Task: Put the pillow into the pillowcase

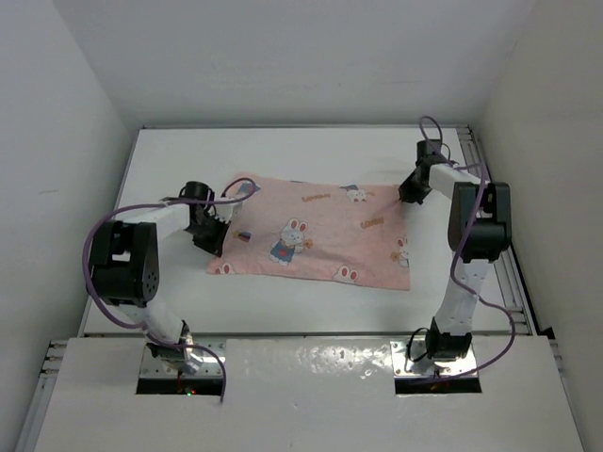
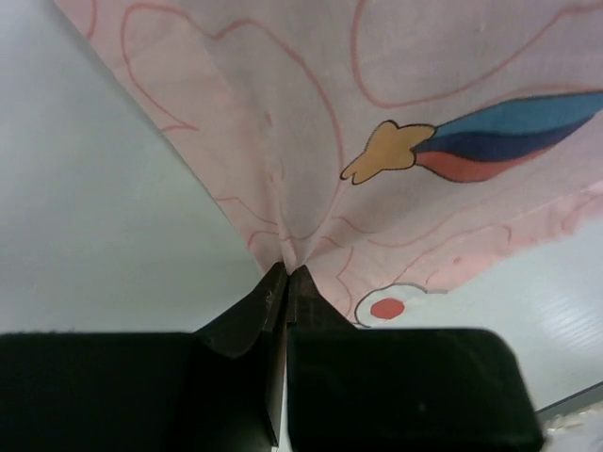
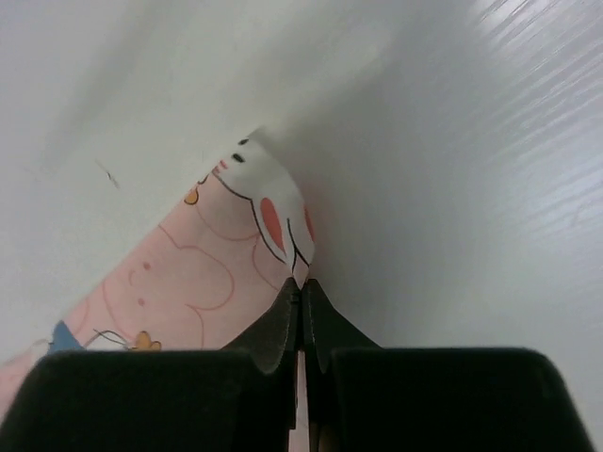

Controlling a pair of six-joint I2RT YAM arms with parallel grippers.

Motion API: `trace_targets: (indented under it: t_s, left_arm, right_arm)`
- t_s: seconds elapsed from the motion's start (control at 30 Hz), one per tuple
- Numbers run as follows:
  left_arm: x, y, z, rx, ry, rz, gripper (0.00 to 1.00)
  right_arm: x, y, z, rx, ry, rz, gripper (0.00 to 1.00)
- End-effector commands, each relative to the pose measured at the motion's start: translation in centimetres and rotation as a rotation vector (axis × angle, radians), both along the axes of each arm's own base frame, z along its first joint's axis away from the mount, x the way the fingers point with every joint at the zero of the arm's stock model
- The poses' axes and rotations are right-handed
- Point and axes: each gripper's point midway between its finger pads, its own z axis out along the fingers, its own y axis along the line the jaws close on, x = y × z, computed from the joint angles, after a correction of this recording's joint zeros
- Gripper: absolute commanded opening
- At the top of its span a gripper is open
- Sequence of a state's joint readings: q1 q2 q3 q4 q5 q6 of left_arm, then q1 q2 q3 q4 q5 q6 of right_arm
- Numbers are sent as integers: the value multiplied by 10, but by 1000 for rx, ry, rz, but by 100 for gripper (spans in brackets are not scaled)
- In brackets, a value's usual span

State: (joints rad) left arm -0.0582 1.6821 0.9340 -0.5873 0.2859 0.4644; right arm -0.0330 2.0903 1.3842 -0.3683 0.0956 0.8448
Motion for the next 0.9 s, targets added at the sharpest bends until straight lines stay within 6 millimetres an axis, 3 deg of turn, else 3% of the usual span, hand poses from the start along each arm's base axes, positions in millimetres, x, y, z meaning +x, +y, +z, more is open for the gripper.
trace_targets:
  t_s: [0.0, 0.07, 0.2, 0.23, 0.3, 0.33, 0.37, 0.4, 0.43, 0.57, 0.7, 0.87]
  left_arm:
    - [-22, 29, 1, 132, 8, -52, 0]
    - [-28, 26, 0, 131, 26, -66, 0]
    - [-32, 14, -1, 123, 34, -92, 0]
    - [-33, 12, -1, 117, 41, -87, 0]
    - [-27, 11, 3, 108, 37, -78, 9]
    - [-29, 11, 5, 105, 52, -73, 21]
    - [-22, 12, 10, 98, 42, -65, 27]
    - [-20, 10, 13, 82, 38, -59, 38]
    - [-21, 11, 16, 78, 47, -55, 43]
    - [2, 16, 46, 41, -28, -11, 57]
    - [27, 12, 94, -26, -121, 4, 62]
    - [62, 61, 144, -25, -302, 178, 64]
  right_arm:
    - [33, -18, 19, 27, -123, -93, 0]
    - [47, -17, 29, 39, -160, -88, 0]
    - [54, -3, 20, 72, -144, -34, 0]
    - [55, 0, 19, 78, -145, -18, 5]
    - [53, 8, 15, 107, -138, 17, 27]
    - [52, 7, 15, 107, -135, 23, 42]
    - [51, 6, 15, 101, -131, 35, 49]
    - [49, 2, 17, 87, -126, 32, 56]
    - [47, 0, 18, 78, -122, 34, 71]
    - [36, -15, 36, 24, -115, 88, 99]
    - [21, -34, 77, -132, -130, 182, 99]
    - [-31, -56, 105, -307, -10, 205, 99]
